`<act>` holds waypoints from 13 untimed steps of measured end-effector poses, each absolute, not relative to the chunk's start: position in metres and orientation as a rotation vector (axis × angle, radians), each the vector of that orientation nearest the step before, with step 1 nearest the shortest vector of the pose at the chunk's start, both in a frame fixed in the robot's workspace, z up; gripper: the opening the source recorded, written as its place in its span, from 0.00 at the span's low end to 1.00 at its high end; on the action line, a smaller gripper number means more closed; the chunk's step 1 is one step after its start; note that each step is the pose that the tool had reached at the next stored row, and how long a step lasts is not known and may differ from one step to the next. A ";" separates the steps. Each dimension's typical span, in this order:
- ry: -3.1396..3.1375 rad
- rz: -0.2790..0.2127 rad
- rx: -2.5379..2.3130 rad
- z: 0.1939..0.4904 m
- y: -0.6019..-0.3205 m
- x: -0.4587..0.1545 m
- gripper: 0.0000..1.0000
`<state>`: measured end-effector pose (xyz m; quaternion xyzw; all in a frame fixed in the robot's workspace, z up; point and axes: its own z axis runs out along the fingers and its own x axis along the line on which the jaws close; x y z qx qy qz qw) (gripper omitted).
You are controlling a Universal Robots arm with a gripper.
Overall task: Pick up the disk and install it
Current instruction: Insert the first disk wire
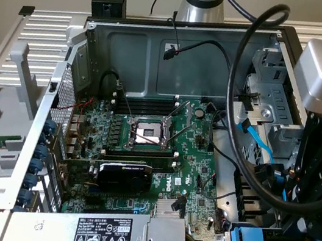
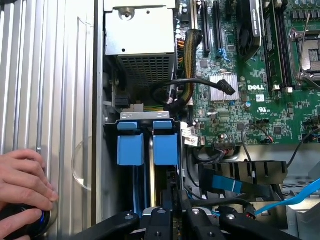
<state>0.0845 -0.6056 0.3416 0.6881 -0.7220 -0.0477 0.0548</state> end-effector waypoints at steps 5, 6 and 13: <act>-2.196 -0.145 2.086 0.342 -0.606 0.084 0.17; -2.196 -0.145 2.086 0.342 -0.606 0.084 0.17; -2.197 -0.145 2.085 0.342 -0.606 0.084 0.17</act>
